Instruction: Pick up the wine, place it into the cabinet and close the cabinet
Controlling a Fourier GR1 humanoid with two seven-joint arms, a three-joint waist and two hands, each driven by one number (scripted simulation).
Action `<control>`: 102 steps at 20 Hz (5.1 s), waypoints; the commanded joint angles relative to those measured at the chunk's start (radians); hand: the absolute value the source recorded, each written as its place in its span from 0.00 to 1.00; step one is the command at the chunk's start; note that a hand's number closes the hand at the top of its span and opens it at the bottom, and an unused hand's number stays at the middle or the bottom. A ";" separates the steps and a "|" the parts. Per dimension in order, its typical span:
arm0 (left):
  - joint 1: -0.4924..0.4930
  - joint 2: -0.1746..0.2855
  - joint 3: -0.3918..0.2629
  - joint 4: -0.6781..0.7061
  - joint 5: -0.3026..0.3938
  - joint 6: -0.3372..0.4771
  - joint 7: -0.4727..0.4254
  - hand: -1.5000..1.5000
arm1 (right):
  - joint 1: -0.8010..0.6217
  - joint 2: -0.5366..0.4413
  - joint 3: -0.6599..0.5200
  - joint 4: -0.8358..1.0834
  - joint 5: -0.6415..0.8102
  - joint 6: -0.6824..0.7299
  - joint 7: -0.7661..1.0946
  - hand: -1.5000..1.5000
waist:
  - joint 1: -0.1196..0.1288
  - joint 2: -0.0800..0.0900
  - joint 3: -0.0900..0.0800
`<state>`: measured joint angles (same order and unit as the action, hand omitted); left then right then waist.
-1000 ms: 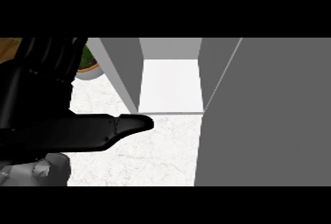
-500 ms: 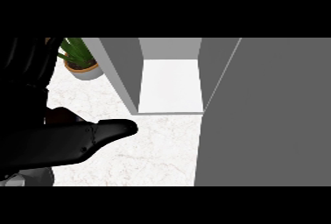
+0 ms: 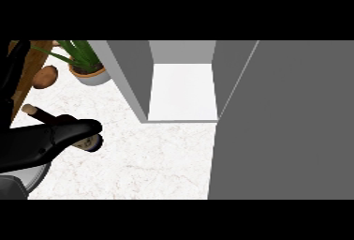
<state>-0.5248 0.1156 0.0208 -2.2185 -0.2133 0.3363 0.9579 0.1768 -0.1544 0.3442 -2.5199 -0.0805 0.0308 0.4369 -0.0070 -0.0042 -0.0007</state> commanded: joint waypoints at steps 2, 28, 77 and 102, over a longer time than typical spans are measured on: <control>0.013 0.081 0.115 0.003 0.061 -0.045 0.001 0.00 | 0.075 -0.017 0.014 -0.233 -0.033 -0.010 0.085 0.00 | -0.004 -0.001 0.000; 0.437 0.056 0.330 0.135 0.333 -0.238 -0.374 0.00 | -0.007 -0.003 0.048 -0.204 -0.004 -0.049 0.117 0.00 | 0.004 0.001 -0.001; 0.382 0.060 0.367 1.198 0.296 -0.459 -1.173 0.00 | 0.004 -0.056 0.022 -0.248 -0.040 -0.057 0.129 0.00 | -0.007 0.002 0.000; 0.185 0.041 0.477 1.482 0.500 -0.508 -1.303 0.00 | 0.015 -0.051 0.022 -0.230 -0.039 -0.059 0.101 0.00 | -0.012 0.002 0.000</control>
<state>-0.2903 0.1372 0.4960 -0.7623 0.2756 -0.1807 -0.3572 0.1110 -0.1943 0.3576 -2.5233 -0.0727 -0.0267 0.4722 -0.0184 -0.0018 -0.0009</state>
